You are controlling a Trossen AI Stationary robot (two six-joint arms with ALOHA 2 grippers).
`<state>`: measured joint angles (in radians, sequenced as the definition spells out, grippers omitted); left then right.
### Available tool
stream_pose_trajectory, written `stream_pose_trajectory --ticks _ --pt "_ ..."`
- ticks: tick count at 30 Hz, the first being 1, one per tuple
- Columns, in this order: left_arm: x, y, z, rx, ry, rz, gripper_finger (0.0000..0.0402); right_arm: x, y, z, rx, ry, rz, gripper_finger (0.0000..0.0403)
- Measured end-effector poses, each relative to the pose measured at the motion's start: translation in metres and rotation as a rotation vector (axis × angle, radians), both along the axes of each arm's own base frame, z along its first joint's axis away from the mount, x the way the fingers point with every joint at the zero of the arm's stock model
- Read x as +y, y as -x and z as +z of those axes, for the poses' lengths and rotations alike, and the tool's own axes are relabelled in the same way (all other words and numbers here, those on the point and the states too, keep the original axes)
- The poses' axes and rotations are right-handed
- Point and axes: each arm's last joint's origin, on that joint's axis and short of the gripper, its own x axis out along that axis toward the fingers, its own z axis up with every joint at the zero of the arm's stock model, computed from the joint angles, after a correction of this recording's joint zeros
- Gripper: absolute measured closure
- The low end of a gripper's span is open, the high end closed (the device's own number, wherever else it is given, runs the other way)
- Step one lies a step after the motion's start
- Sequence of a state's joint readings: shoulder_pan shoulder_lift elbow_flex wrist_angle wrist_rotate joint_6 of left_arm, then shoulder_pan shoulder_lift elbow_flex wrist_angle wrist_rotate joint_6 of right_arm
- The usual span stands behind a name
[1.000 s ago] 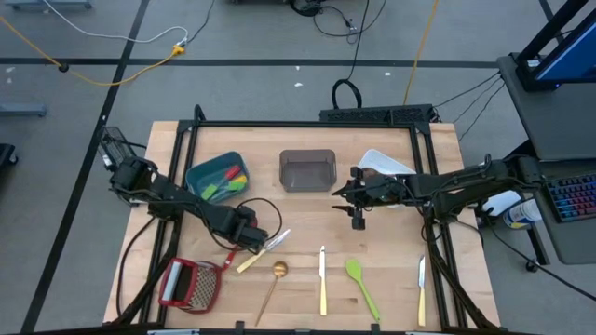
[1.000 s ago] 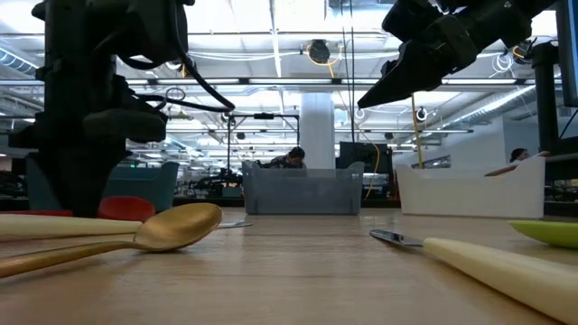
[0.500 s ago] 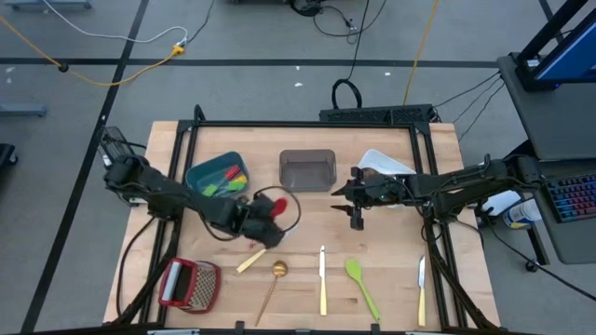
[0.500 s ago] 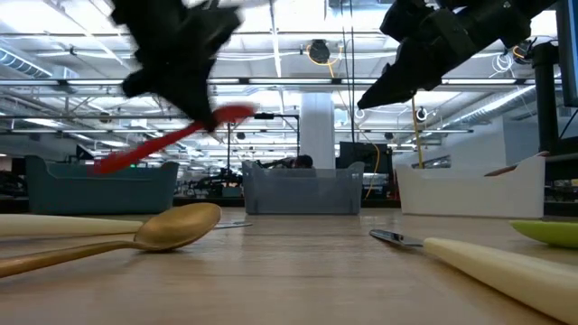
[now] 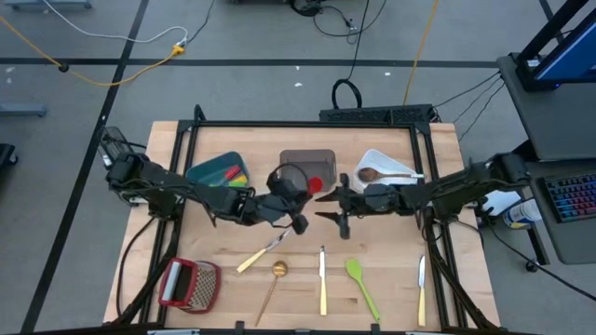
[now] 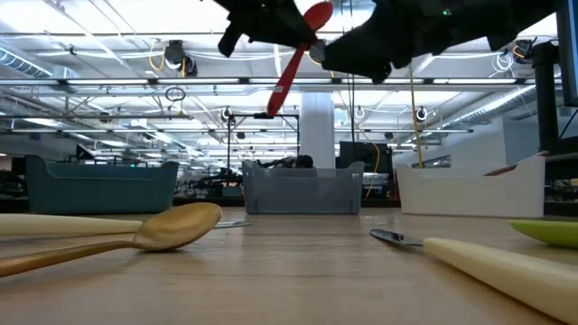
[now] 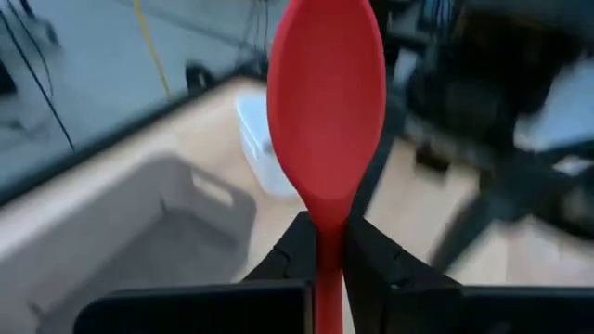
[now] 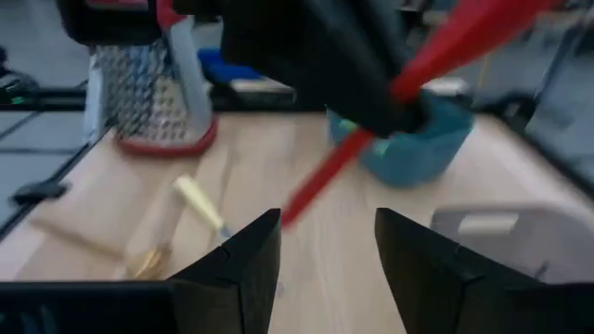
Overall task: Pick & Place Kitchen Items
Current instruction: Put the red serving spoon into the white bin
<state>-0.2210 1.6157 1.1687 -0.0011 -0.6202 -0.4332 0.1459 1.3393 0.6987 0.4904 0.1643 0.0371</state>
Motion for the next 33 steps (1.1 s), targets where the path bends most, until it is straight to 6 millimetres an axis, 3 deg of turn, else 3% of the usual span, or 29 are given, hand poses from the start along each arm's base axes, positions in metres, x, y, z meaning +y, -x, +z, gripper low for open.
stream_pose_trajectory --ticks 10,15,19,26,33 --pt "0.009 -0.005 0.015 -0.124 -0.091 0.073 0.0383 0.0 -0.027 -0.009 -0.261 0.058 -0.145 0.0234" --pt "0.01 -0.005 0.015 -0.117 -0.109 0.093 0.0375 -0.005 -0.03 -0.014 -0.267 0.064 -0.227 0.0238" --pt "0.01 -0.005 0.016 -0.113 -0.123 0.091 0.0378 -0.005 -0.03 -0.014 -0.27 0.066 -0.228 0.0273" --pt "0.009 -0.005 0.015 -0.07 -0.171 0.036 0.0377 -0.007 -0.031 -0.015 -0.256 0.131 -0.165 0.0376" --pt "-0.002 -0.002 0.01 -0.011 -0.193 -0.018 0.0378 -0.008 -0.03 -0.018 -0.211 0.134 -0.154 0.0378"
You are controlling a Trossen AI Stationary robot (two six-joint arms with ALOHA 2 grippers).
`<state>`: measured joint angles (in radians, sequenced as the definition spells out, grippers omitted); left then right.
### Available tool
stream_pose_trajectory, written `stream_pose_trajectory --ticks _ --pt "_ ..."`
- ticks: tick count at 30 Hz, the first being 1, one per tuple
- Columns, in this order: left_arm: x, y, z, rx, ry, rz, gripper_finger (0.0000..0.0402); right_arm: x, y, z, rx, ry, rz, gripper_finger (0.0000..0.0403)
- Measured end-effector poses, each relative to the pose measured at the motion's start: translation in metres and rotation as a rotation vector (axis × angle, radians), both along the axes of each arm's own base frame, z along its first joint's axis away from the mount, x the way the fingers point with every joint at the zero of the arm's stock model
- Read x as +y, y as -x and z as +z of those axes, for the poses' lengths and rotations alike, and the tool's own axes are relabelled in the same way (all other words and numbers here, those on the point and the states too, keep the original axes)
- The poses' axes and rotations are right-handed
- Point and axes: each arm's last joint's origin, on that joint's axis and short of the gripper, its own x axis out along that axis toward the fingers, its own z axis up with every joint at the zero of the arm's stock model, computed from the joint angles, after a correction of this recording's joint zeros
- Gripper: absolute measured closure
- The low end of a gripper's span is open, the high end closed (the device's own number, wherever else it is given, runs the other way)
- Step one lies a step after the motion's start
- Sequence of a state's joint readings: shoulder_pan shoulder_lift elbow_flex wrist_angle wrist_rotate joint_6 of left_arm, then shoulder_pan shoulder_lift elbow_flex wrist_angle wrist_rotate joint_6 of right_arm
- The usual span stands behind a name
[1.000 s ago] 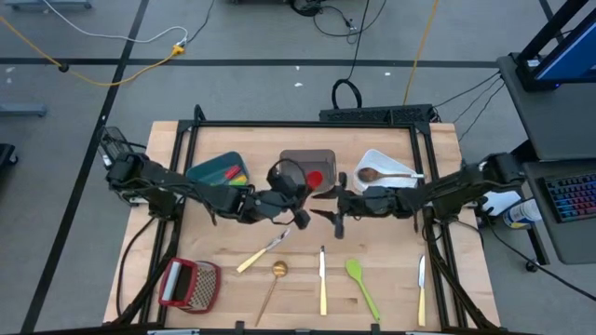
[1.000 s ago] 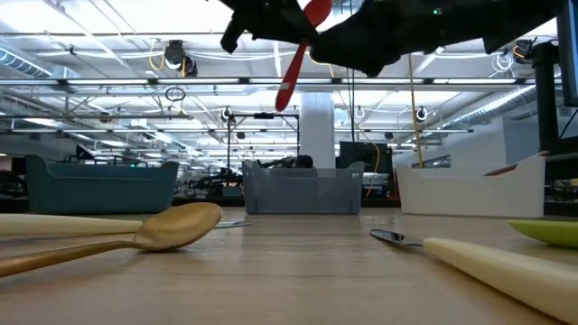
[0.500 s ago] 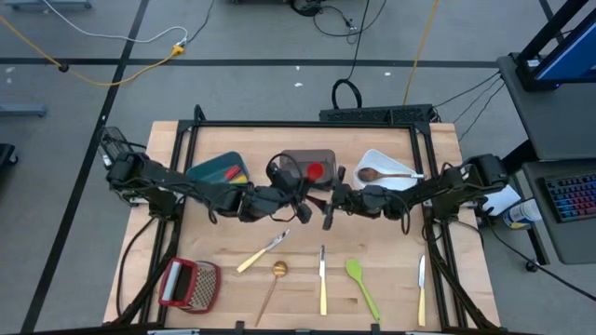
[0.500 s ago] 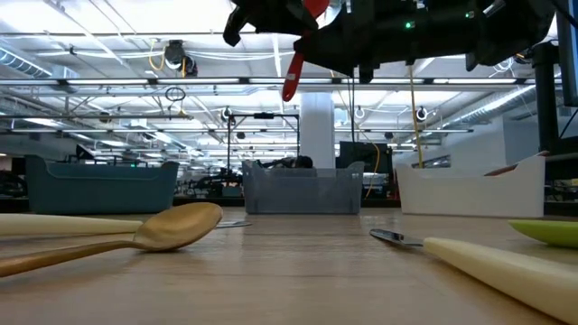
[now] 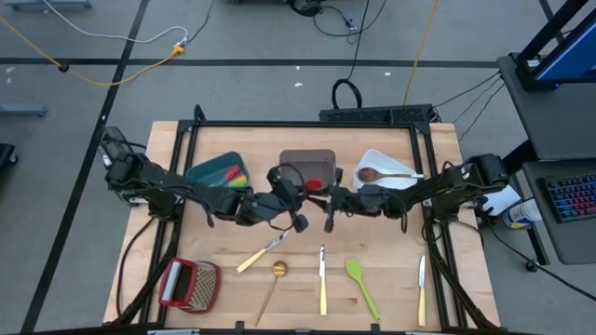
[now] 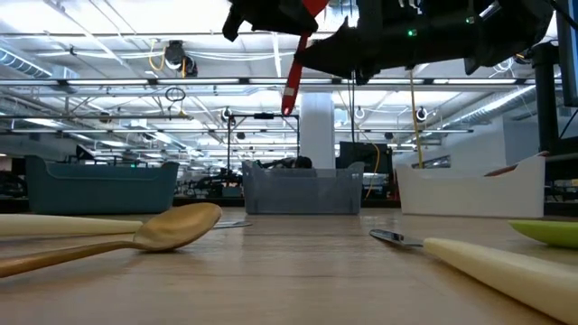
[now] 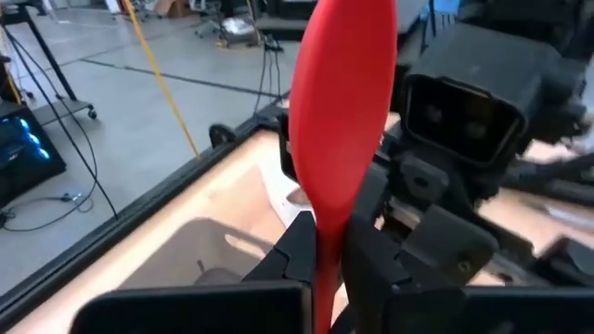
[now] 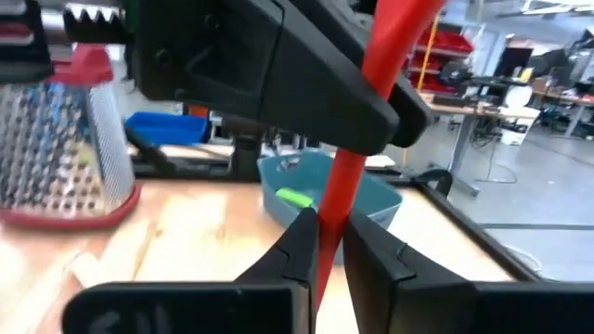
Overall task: Pick & Place Kitchen Items
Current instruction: Put the red serving spoon into the white bin
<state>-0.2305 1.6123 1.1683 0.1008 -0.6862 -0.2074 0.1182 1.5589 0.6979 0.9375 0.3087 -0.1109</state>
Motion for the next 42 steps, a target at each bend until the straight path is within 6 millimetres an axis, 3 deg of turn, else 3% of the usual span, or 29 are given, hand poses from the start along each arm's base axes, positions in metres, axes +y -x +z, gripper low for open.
stream_pose_trajectory --ticks 5,18,24,30,36,42 --pt "-0.007 0.003 -0.006 0.053 -0.008 0.002 0.0378 0.008 0.006 0.001 0.088 0.015 0.026 0.0378" --pt "-0.011 0.002 -0.005 0.039 0.049 -0.066 0.0374 0.014 0.047 0.035 0.197 -0.081 0.061 0.0379" --pt "-0.002 0.001 -0.007 0.044 0.026 -0.027 0.0372 0.013 0.058 0.039 0.241 -0.112 0.055 0.0389" --pt "0.009 -0.001 -0.005 0.037 0.032 -0.008 0.0397 0.013 0.057 0.038 0.238 -0.104 0.056 0.0402" --pt "0.012 -0.002 -0.005 0.037 0.039 -0.017 0.0399 0.012 0.056 0.038 0.237 -0.078 0.055 0.0355" --pt "0.008 0.0 -0.015 0.159 0.107 -0.206 0.0373 0.014 0.058 0.034 0.287 -0.078 0.058 0.0276"
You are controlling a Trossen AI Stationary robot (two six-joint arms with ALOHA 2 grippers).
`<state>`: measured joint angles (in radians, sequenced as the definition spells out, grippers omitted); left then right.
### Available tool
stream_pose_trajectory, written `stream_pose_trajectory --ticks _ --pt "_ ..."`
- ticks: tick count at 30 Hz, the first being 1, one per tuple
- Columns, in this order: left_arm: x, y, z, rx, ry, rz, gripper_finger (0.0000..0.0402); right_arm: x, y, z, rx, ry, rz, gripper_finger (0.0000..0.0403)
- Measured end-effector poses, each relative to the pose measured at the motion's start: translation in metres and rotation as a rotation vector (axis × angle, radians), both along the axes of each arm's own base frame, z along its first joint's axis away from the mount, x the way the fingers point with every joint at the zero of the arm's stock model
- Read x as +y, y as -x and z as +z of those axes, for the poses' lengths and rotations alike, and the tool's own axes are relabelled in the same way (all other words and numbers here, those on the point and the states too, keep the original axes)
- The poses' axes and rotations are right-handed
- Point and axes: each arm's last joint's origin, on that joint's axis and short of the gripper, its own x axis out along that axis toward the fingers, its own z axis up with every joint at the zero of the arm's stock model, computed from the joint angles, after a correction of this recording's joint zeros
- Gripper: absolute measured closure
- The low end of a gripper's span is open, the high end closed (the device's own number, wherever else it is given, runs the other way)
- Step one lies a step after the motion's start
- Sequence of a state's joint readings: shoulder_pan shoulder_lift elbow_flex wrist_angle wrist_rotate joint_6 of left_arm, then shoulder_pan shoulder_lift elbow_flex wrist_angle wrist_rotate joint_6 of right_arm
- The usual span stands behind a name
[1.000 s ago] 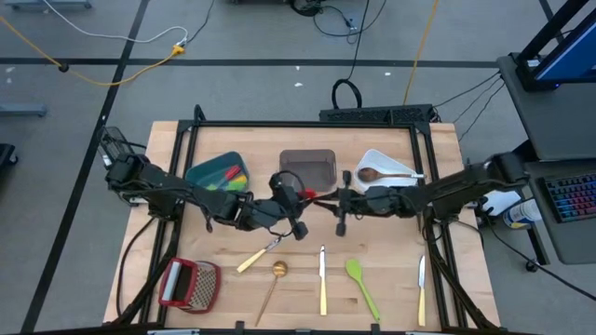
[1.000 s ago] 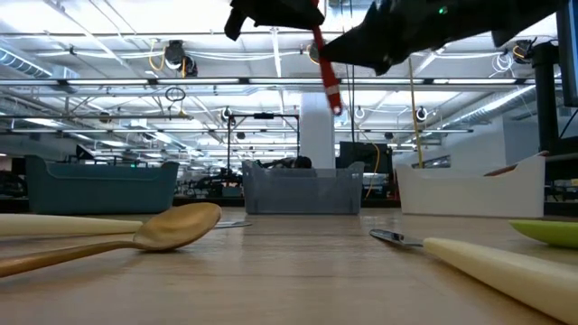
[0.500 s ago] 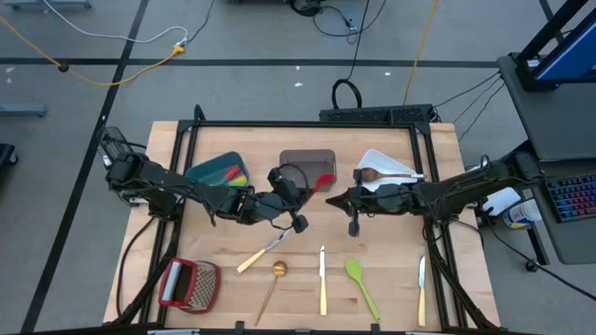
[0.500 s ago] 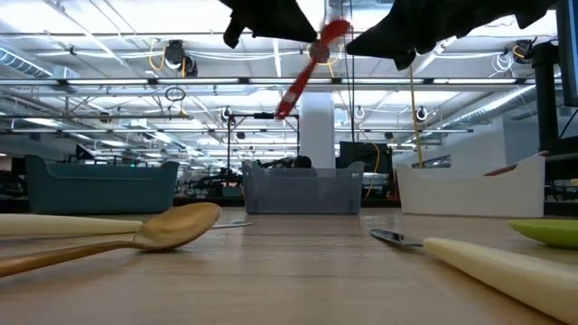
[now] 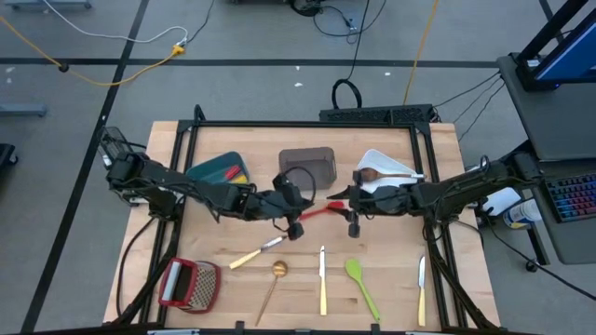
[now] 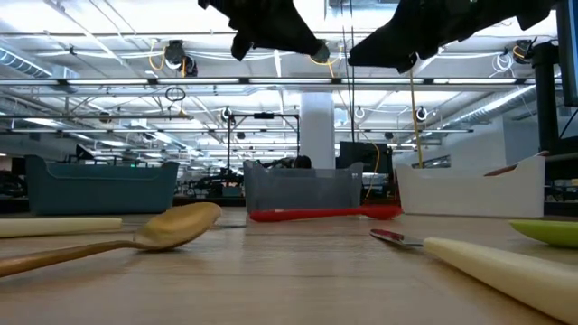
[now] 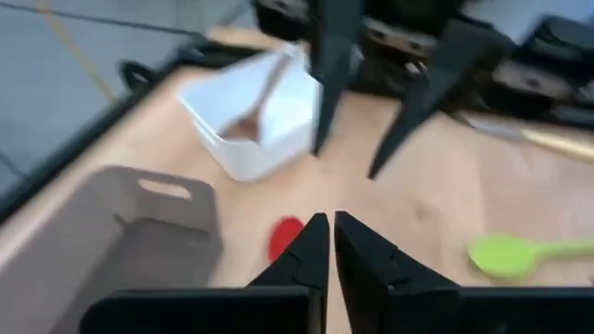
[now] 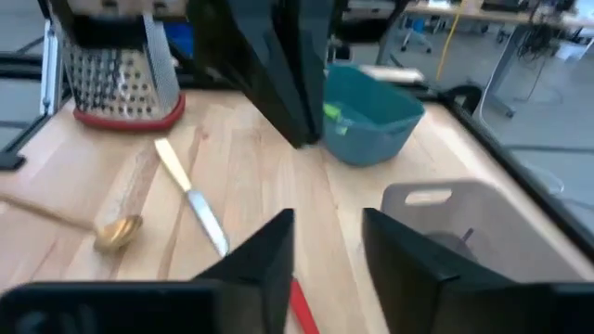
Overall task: Pick & Place Kitchen Items
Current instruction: Put the red serving spoon into the white bin
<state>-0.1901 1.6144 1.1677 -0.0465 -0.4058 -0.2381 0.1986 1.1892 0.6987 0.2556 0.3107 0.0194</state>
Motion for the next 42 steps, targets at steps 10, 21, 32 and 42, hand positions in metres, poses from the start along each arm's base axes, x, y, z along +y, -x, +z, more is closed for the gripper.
stream_pose_trajectory --ticks 10,21,32,42 --pt "0.002 -0.022 -0.071 0.269 -0.031 -0.069 0.028 0.0 0.001 -0.003 0.024 -0.022 -0.009 0.0203" --pt "0.022 -0.036 -0.135 0.429 0.047 -0.007 0.0209 0.0 0.001 -0.003 0.025 -0.022 -0.009 0.0208" --pt "0.029 -0.037 -0.153 0.482 0.135 0.02 0.0284 -0.001 0.004 -0.011 0.041 -0.038 -0.017 0.021" --pt "0.031 -0.038 -0.145 0.423 0.192 0.061 0.0365 -0.002 0.008 -0.023 0.067 -0.111 -0.047 0.0216"
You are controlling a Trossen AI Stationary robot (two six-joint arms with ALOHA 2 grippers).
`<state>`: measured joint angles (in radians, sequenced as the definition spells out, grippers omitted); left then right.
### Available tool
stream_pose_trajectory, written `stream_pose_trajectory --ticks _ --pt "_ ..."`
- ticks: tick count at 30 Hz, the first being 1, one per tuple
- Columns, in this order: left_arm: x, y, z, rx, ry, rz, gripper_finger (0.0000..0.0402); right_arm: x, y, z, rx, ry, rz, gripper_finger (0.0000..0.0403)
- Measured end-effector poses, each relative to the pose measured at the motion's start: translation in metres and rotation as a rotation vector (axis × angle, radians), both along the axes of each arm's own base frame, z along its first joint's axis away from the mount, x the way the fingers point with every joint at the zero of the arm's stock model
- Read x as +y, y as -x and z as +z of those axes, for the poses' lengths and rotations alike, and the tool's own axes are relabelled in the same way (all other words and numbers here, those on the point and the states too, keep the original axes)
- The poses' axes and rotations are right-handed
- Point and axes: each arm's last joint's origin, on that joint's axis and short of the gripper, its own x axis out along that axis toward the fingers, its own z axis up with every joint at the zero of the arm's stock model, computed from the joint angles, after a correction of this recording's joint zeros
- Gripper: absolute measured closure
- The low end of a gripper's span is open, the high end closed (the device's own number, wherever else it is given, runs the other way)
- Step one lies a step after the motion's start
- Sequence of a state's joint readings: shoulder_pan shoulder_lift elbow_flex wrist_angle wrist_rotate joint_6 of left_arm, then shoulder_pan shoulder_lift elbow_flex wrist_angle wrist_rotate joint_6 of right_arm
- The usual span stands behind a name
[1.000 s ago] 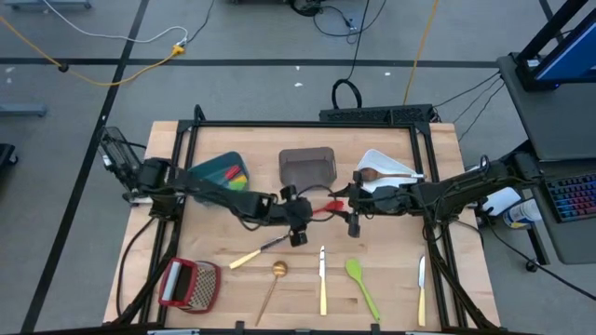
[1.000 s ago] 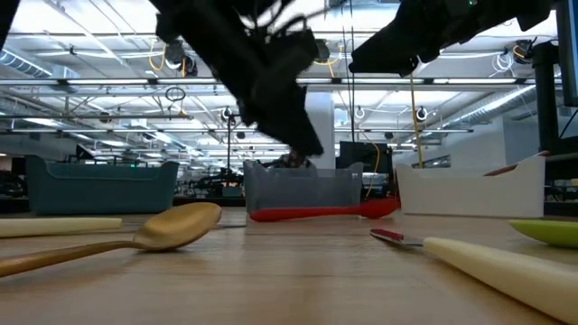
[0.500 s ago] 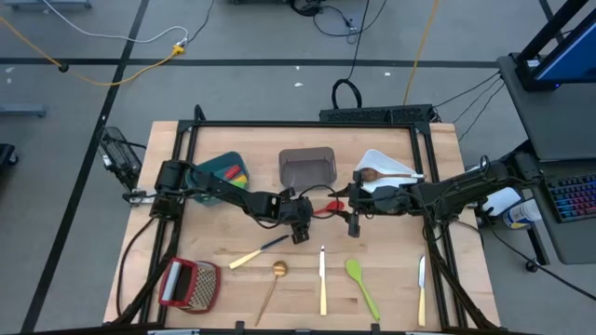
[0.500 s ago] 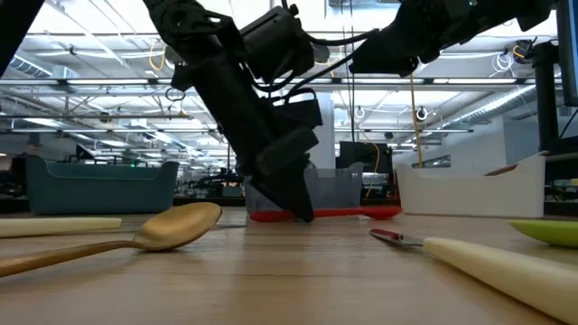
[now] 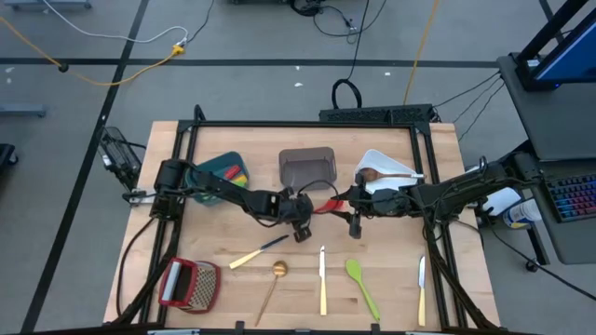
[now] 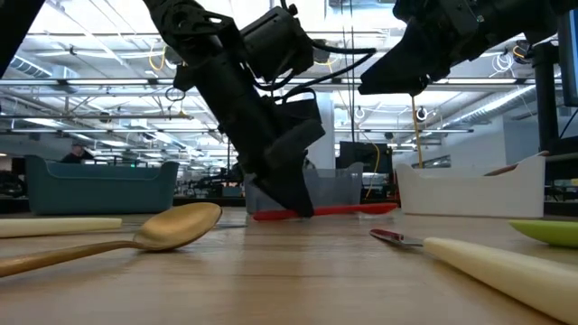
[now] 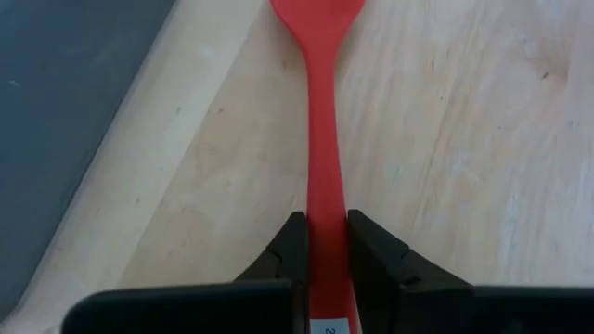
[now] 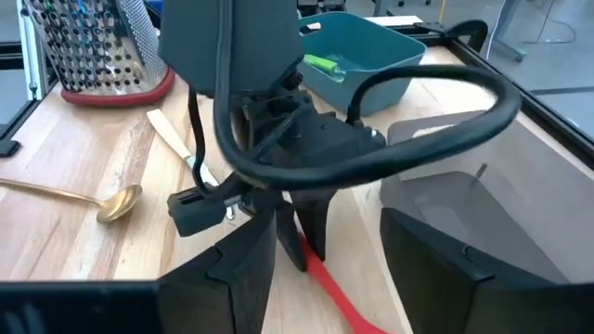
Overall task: Pick & Place Kitchen Items
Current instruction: Put the red serving spoon into the white bin
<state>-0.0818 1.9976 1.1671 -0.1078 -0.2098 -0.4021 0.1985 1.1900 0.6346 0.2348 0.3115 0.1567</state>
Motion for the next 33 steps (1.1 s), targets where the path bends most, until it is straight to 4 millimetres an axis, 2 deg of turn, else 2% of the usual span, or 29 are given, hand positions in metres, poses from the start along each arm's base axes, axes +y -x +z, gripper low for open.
stream_pose_trajectory --ticks 10,16,23,26,28,33 --pt "-0.011 0.009 0.06 -0.158 -0.051 -0.052 0.0364 -0.001 0.004 0.007 -0.024 0.008 0.007 0.022" --pt "-0.017 0.021 0.096 -0.249 -0.161 -0.011 0.0363 0.001 0.026 0.023 -0.035 -0.009 0.03 0.0228" --pt "-0.018 0.033 0.133 -0.356 -0.309 0.025 0.0364 0.016 0.046 0.028 -0.005 -0.076 0.093 0.0239" --pt "-0.021 0.033 0.149 -0.455 -0.347 -0.012 0.0364 0.02 0.046 0.03 -0.023 -0.029 0.097 0.0241" --pt "-0.023 0.03 0.157 -0.526 -0.35 -0.058 0.0362 0.019 0.042 0.03 -0.047 0.039 0.033 0.0241" --pt "-0.028 0.02 0.165 -0.685 -0.337 -0.179 0.0362 0.018 0.024 0.032 -0.144 0.15 -0.038 0.0241"
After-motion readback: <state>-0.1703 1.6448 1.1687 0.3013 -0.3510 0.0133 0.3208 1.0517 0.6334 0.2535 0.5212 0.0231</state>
